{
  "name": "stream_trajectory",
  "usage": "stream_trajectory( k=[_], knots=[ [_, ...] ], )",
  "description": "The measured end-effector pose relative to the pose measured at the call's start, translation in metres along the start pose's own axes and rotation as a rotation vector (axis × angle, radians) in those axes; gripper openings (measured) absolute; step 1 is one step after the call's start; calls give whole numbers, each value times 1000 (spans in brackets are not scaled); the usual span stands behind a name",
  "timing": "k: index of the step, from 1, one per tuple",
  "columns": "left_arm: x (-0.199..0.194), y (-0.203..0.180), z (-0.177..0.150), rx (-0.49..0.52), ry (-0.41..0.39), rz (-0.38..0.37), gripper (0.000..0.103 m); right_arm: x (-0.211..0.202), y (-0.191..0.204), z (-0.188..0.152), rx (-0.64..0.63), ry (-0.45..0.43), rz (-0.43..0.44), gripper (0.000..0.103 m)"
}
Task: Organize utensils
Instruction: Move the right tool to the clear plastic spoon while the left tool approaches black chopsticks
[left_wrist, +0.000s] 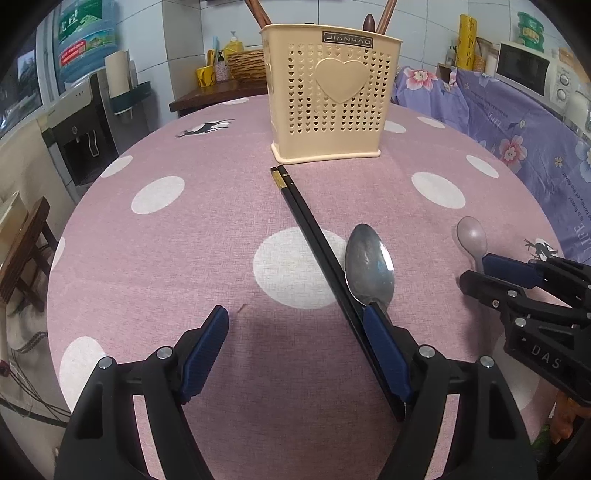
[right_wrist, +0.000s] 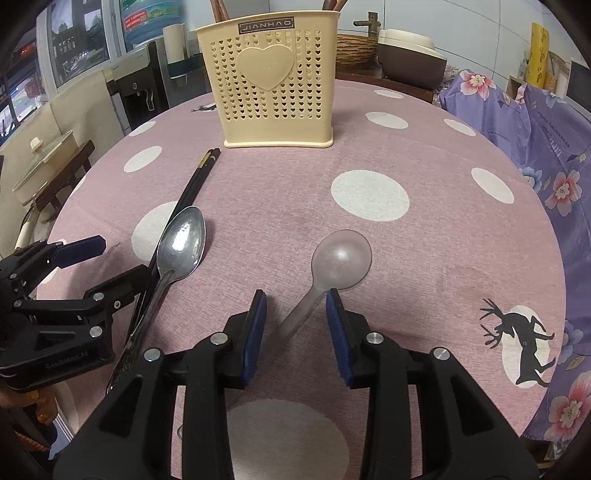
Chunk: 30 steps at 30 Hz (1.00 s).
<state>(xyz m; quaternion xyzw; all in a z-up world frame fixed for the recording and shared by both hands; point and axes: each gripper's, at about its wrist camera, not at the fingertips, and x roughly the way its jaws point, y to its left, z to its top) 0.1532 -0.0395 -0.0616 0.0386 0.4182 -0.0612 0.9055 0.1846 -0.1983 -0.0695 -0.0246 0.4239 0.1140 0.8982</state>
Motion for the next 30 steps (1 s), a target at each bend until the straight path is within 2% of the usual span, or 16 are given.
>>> stream_trajectory(
  k=[2, 5, 6, 8, 13, 17, 20, 25, 30],
  knots=[
    [-1, 5, -2, -11, 0, 2, 74, 0, 0, 0, -2, 0, 3, 36],
    [3, 14, -4, -11, 20, 51, 75, 0, -2, 1, 0, 1, 3, 36],
    [3, 19, -4, -24, 17, 33, 75, 0, -3, 1, 3, 2, -1, 36],
    [4, 25, -2, -43, 31, 43, 73, 1, -4, 2, 13, 6, -2, 36],
    [-3, 31, 9, -71, -7, 7, 72, 0, -15, 4, 92, 10, -7, 44],
    [2, 24, 13, -54, -8, 0, 72, 2, -10, 4, 74, 16, -21, 48],
    [9, 28, 20, -85, -13, -11, 72, 4, -8, 6, 69, 15, -29, 50],
    [25, 41, 47, -151, 6, -37, 64, 6, -8, 9, 67, 14, -26, 58],
    [41, 31, 57, -111, 40, -33, 54, 8, -6, 9, 53, 12, -40, 60]
  ],
)
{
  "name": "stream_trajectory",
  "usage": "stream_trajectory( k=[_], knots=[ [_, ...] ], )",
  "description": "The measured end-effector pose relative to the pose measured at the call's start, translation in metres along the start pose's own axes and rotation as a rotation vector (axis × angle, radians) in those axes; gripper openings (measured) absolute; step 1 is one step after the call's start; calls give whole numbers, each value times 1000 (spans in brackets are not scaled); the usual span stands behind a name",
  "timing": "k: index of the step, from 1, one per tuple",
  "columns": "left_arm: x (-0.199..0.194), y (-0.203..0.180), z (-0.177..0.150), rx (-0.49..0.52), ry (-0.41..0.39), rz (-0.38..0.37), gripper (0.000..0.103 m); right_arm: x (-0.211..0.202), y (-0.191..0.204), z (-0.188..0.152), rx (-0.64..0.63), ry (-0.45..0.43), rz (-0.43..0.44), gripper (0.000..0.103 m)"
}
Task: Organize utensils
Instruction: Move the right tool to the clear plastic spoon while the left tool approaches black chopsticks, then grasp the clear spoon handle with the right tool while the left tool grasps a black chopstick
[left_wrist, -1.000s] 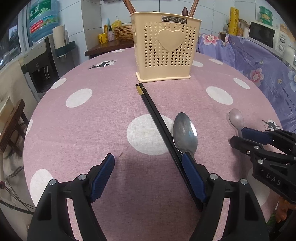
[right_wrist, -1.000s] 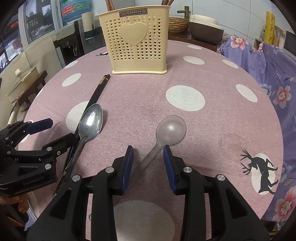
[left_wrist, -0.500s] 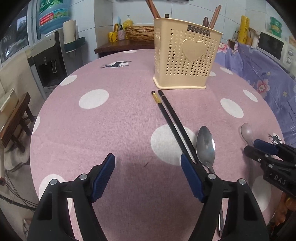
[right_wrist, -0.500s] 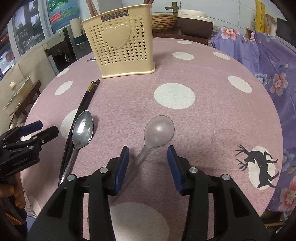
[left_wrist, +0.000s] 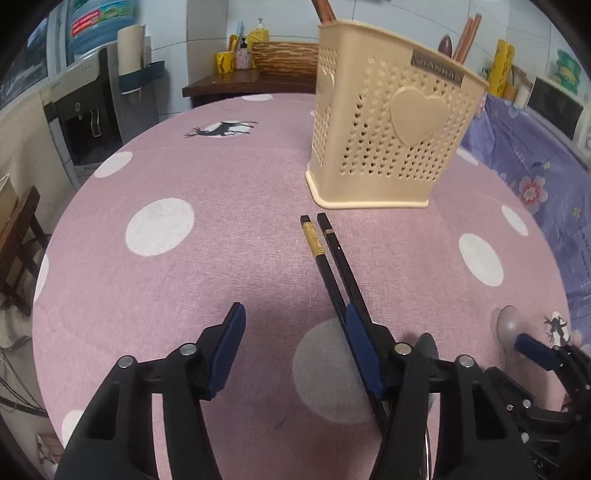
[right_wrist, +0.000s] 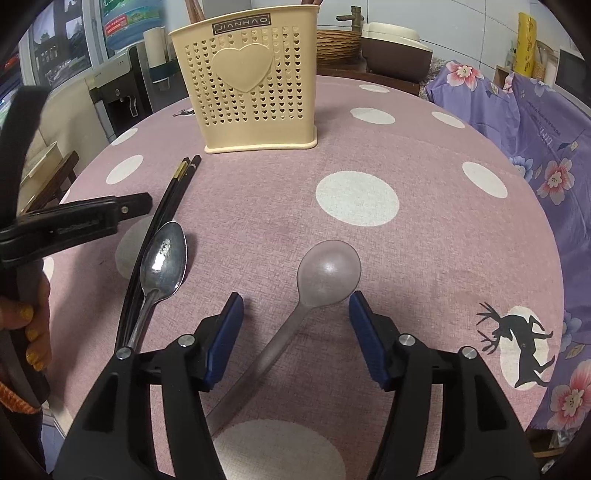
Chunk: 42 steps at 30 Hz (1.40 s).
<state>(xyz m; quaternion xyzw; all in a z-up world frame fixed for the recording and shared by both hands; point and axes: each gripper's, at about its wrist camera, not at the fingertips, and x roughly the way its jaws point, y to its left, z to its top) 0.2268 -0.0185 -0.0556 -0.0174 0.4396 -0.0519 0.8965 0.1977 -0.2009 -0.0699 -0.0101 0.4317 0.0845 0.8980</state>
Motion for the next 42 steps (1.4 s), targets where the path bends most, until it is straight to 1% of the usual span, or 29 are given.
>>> stream_trajectory(
  k=[1, 4, 5, 8, 10, 14, 18, 20, 21, 22, 25, 27, 29, 31, 33, 37, 38, 39, 40, 41, 42],
  knots=[
    [4, -2, 0, -6, 14, -16, 53, 0, 0, 0, 0, 0, -1, 60],
    [5, -7, 0, 23, 0, 12, 51, 1, -1, 1, -3, 3, -17, 60],
    [5, -8, -1, 31, -3, 11, 50, 1, -2, 1, -4, 4, -26, 60],
    [6, -5, 1, 42, -2, 2, 39, 2, -5, 1, -1, 5, -43, 60],
    [9, -4, 5, 49, 5, 18, 32, 3, -7, 4, -1, 8, -49, 60],
    [19, -8, 17, 97, 26, 43, 32, 9, -7, 11, 0, 8, -47, 58],
    [23, -10, 22, 107, 26, 31, 32, 16, -3, 20, -13, 7, -38, 51],
    [25, -10, 25, 107, 20, 33, 26, 18, -1, 24, -17, 8, -32, 43],
    [26, -9, 27, 107, 19, 35, 19, 20, 2, 27, -25, 6, -23, 37],
    [27, -8, 29, 104, 19, 32, 14, 21, 4, 29, -34, 4, -10, 37],
    [27, -6, 31, 102, 28, 5, 13, 27, 12, 37, -75, 9, 17, 37],
    [27, -6, 31, 115, 26, -2, 12, 29, 18, 40, -92, 8, 35, 37],
    [27, -5, 30, 133, 23, -1, 12, 30, 22, 41, -107, 14, 27, 38],
    [26, -2, 30, 125, 29, 4, 13, 31, 21, 42, -87, 24, 41, 51],
    [26, 2, 31, 95, 37, 3, 13, 30, 22, 40, -79, 26, 17, 51],
    [26, 1, 31, 89, 37, 20, 15, 27, 24, 35, -61, 26, -2, 51],
    [25, 0, 30, 82, 38, 24, 17, 26, 23, 34, -55, 25, -5, 51],
    [25, 0, 30, 74, 40, 23, 26, 26, 23, 34, -45, 22, -9, 51],
    [25, 0, 30, 66, 41, 23, 38, 26, 23, 33, -36, 18, -13, 51],
    [25, 0, 30, 57, 39, 26, 40, 26, 24, 33, -33, 15, -20, 51],
    [26, -2, 30, 57, 34, 36, 40, 27, 25, 34, -35, 11, -24, 51]
  ],
)
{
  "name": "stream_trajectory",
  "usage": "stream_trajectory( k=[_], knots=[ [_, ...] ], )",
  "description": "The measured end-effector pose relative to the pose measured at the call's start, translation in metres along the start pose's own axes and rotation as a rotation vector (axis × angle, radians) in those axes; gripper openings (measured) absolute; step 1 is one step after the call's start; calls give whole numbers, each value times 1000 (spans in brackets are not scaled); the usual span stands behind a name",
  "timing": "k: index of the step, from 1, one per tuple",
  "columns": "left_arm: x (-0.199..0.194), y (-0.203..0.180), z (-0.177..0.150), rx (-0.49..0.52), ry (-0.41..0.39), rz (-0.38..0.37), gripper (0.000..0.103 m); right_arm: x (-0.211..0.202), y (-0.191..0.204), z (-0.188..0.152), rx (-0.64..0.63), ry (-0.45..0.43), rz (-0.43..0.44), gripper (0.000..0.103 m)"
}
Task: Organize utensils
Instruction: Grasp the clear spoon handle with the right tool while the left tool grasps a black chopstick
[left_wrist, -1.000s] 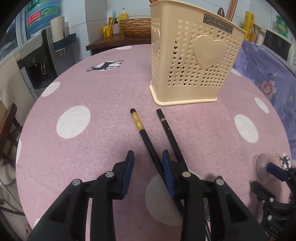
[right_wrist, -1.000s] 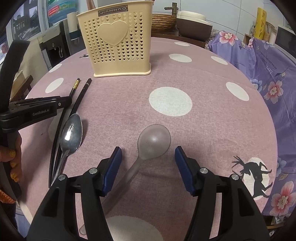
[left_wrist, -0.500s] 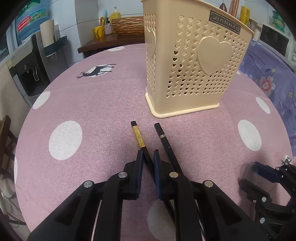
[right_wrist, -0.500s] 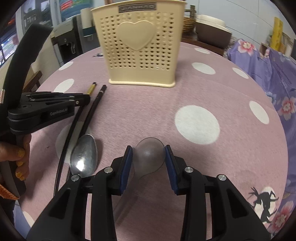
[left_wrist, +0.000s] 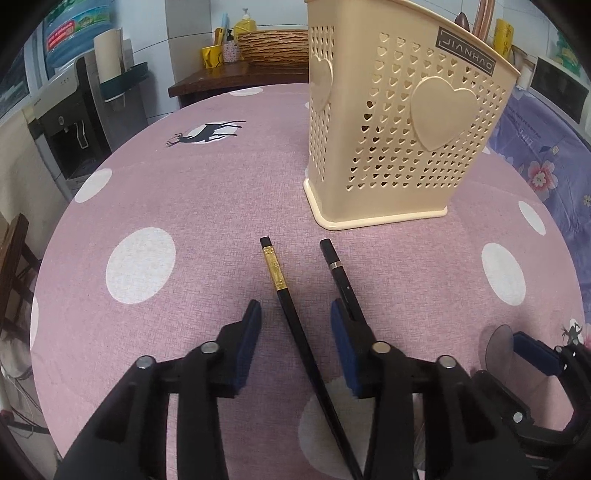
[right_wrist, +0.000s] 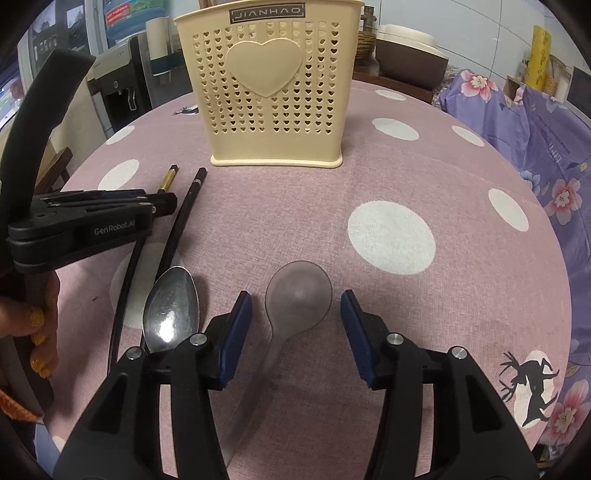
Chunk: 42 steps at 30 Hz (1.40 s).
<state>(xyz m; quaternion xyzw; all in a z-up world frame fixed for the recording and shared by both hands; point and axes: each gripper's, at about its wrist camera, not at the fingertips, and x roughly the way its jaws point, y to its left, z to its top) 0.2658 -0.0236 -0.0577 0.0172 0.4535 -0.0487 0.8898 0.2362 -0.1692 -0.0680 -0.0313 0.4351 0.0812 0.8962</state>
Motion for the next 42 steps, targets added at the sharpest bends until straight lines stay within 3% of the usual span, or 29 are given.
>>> stream_trajectory(
  k=[2, 4, 7, 18, 23, 37, 42],
  knots=[
    [1, -4, 0, 20, -7, 26, 40, 2, 0, 2, -4, -6, 1, 49],
    [2, -6, 2, 25, -13, 25, 28, 4, 1, 5, -13, -11, 6, 40],
    [5, -2, 7, 16, -11, 32, 12, 7, 2, 10, -26, -10, 12, 37],
    [6, 4, 9, -14, -11, -3, 8, 11, 2, 17, -54, -7, 51, 36],
    [-2, 12, 10, -48, -32, -28, 8, 2, -3, 17, -38, -48, 79, 36],
    [-107, 37, 21, -111, -277, -116, 8, -86, -29, 39, -2, -307, 144, 36],
    [-131, 38, 27, -100, -337, -116, 8, -106, -31, 45, -16, -352, 150, 36]
  ],
)
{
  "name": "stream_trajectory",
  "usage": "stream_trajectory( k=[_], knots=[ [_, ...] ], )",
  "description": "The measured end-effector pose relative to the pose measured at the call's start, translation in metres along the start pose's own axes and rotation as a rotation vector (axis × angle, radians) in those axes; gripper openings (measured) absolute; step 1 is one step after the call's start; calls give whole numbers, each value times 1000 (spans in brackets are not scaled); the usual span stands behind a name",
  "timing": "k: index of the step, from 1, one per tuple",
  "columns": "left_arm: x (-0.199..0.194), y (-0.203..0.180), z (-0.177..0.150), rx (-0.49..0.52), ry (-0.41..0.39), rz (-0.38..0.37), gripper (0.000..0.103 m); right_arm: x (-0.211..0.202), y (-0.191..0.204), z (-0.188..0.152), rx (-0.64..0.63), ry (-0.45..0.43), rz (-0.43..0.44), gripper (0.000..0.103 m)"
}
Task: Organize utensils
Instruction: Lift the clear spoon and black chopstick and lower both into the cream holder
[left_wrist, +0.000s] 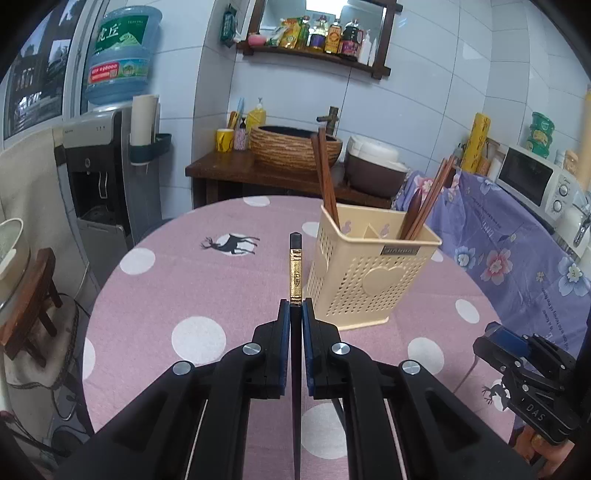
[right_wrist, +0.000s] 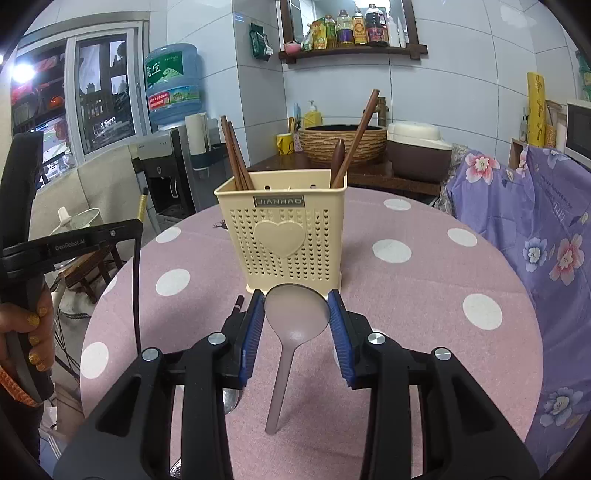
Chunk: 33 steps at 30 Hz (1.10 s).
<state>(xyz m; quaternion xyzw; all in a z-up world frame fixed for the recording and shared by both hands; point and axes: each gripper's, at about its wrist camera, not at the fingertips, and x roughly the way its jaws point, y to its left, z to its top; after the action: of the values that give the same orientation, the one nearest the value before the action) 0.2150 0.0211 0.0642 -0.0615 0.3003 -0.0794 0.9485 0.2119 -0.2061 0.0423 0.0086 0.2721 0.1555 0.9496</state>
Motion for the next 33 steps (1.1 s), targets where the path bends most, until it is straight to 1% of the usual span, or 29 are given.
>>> stream_trajectory(
  k=[14, 18, 21, 23, 27, 30, 33],
  knots=[
    [-19, 2, 3, -11, -43, -15, 8, -9, -1, 6, -8, -18, 32, 36],
    [-26, 2, 9, -9, -59, -23, 8, -12, 0, 12, -16, -24, 44, 36],
    [-32, 1, 19, -3, -75, -26, 8, -13, 0, 22, -13, -28, 66, 36],
    [-39, 1, 31, 3, -94, -31, 8, -14, -1, 34, -10, -33, 84, 36],
    [-59, -7, 69, 22, -161, -48, 8, -20, 4, 74, -41, -76, 94, 36],
    [-74, -19, 108, 37, -226, -60, 8, -28, 9, 118, -78, -150, 60, 36],
    [-81, -34, 144, 38, -274, -74, 8, -35, 10, 162, -72, -217, 54, 36]
  ],
)
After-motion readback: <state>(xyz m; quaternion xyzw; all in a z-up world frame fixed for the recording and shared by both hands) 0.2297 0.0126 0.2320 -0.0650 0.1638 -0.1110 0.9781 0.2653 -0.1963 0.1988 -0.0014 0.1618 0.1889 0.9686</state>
